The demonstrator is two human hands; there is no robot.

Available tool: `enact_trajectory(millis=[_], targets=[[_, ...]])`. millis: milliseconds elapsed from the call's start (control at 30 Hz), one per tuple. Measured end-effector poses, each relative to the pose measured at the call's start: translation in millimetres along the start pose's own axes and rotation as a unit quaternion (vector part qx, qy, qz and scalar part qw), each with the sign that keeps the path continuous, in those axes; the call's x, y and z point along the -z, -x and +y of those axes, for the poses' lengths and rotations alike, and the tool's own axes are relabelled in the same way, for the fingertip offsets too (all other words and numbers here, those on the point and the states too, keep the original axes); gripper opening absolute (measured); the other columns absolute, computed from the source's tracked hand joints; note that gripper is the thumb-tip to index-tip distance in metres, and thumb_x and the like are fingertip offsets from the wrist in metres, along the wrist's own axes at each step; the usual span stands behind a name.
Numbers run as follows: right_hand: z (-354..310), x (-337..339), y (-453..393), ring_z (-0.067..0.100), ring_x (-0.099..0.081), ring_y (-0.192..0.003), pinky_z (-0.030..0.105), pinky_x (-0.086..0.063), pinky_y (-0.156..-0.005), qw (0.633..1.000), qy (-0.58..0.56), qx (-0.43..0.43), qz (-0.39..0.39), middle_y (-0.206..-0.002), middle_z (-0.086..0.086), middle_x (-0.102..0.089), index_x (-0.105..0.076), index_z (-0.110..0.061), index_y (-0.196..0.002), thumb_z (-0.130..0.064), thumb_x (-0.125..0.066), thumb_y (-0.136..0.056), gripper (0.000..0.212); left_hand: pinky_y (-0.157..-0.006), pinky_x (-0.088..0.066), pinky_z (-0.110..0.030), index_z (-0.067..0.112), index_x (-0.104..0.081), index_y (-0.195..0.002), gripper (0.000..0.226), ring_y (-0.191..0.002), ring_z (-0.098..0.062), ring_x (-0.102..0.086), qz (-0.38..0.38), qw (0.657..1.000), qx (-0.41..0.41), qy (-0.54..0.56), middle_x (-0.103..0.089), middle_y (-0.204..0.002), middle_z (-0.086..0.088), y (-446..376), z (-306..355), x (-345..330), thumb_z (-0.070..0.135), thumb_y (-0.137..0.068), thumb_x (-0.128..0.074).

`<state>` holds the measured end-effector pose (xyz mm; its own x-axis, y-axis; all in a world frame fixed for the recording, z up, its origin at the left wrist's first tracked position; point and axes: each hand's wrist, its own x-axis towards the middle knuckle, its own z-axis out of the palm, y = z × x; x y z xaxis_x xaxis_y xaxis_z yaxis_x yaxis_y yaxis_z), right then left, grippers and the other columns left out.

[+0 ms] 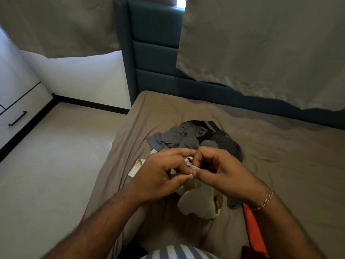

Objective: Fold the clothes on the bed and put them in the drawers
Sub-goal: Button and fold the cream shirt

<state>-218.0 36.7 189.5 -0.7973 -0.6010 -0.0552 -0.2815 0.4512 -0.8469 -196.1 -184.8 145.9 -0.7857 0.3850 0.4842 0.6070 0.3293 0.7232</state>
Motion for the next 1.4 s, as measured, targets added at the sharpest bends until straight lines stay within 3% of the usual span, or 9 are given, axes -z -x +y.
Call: enact_trajectory(millis=[133,267,433,667,767,1000,1167,1267,1400], targets=[[3,-5,1,0.025,-0.06,-0.073,0.034,-0.052,-0.063,1.0,-0.011,0.005,0.01,-0.086,0.004,-0.063,-0.066,-0.021,-0.091,-0.036,-0.067,-0.088,0.015,-0.081,-0.06,-0.024,0.011,-0.076,-0.091,0.007,-0.107,-0.01,-0.071,-0.019,0.999,0.025,0.027,-0.072,-0.125,0.003,2,0,3,0.015,-0.087,-0.08],[8,-7,3,0.02,-0.057,-0.07,0.032,-0.048,-0.061,1.0,-0.009,-0.011,0.003,-0.084,0.004,-0.062,-0.066,-0.022,-0.093,-0.027,-0.07,-0.093,0.006,-0.082,-0.06,-0.025,0.015,-0.076,-0.095,0.009,-0.11,-0.007,-0.07,-0.027,0.997,0.06,0.042,-0.073,-0.123,0.005,5,-2,-1,0.013,-0.088,-0.081],[4,-6,4,0.017,-0.058,-0.071,0.034,-0.05,-0.06,1.0,0.031,-0.004,-0.004,-0.085,0.0,-0.062,-0.064,-0.029,-0.093,-0.035,-0.065,-0.095,0.006,-0.07,-0.058,-0.038,0.015,-0.074,-0.093,0.007,-0.088,-0.016,-0.069,-0.027,0.996,0.079,0.038,-0.07,-0.097,0.008,7,-4,-7,0.021,-0.09,-0.077],[0,-10,2,0.016,-0.065,-0.076,0.04,-0.057,-0.064,0.993,0.083,-0.004,0.083,-0.084,-0.008,-0.067,-0.067,-0.031,-0.091,-0.036,-0.069,-0.091,0.005,-0.069,-0.056,-0.026,0.028,-0.071,-0.104,0.017,-0.089,-0.015,-0.067,0.032,0.99,0.136,0.029,-0.067,-0.097,0.016,8,-6,-15,0.039,-0.091,-0.071],[1,-13,2,0.012,-0.066,-0.077,0.034,-0.058,-0.064,0.988,0.104,-0.007,0.114,-0.084,-0.013,-0.067,-0.067,-0.033,-0.089,-0.041,-0.066,-0.089,0.008,-0.068,-0.053,-0.018,0.03,-0.076,-0.098,0.013,-0.087,-0.011,-0.068,0.067,0.986,0.151,0.005,-0.07,-0.091,0.018,7,-4,-19,0.04,-0.089,-0.075],[4,-22,2,0.011,-0.068,-0.077,0.032,-0.059,-0.065,0.982,0.052,-0.017,0.182,-0.085,-0.013,-0.069,-0.07,-0.034,-0.101,-0.029,-0.072,-0.093,0.009,-0.067,-0.057,-0.028,0.02,-0.074,-0.093,0.012,-0.082,-0.01,-0.066,0.121,0.983,0.137,-0.037,-0.068,-0.088,0.014,3,2,-21,0.032,-0.091,-0.076],[3,-25,0,0.007,-0.071,-0.092,0.031,-0.061,-0.076,0.989,0.025,-0.03,0.143,-0.099,-0.017,-0.073,-0.074,-0.035,-0.109,-0.025,-0.065,-0.098,0.017,-0.068,-0.051,-0.02,0.02,-0.071,-0.092,0.015,-0.08,-0.01,-0.062,0.109,0.985,0.107,-0.078,-0.064,-0.087,0.012,1,0,-16,0.035,-0.092,-0.068],[4,-18,-3,0.009,-0.069,-0.083,0.035,-0.06,-0.07,0.993,0.053,-0.059,0.092,-0.09,-0.013,-0.074,-0.076,-0.035,-0.101,-0.032,-0.062,-0.1,0.014,-0.069,-0.045,-0.013,0.02,-0.07,-0.093,0.015,-0.08,-0.006,-0.059,0.095,0.985,0.09,-0.109,-0.063,-0.089,0.013,3,-4,-17,0.035,-0.095,-0.067],[10,-13,-5,0.017,-0.064,-0.07,0.048,-0.055,-0.066,0.989,0.073,-0.089,0.09,-0.077,-0.004,-0.07,-0.077,-0.032,-0.088,-0.038,-0.064,-0.099,0.019,-0.07,-0.053,-0.02,0.023,-0.072,-0.106,0.024,-0.083,-0.004,-0.062,0.033,0.987,0.083,-0.13,-0.068,-0.096,0.012,3,-16,-6,0.043,-0.097,-0.063]])
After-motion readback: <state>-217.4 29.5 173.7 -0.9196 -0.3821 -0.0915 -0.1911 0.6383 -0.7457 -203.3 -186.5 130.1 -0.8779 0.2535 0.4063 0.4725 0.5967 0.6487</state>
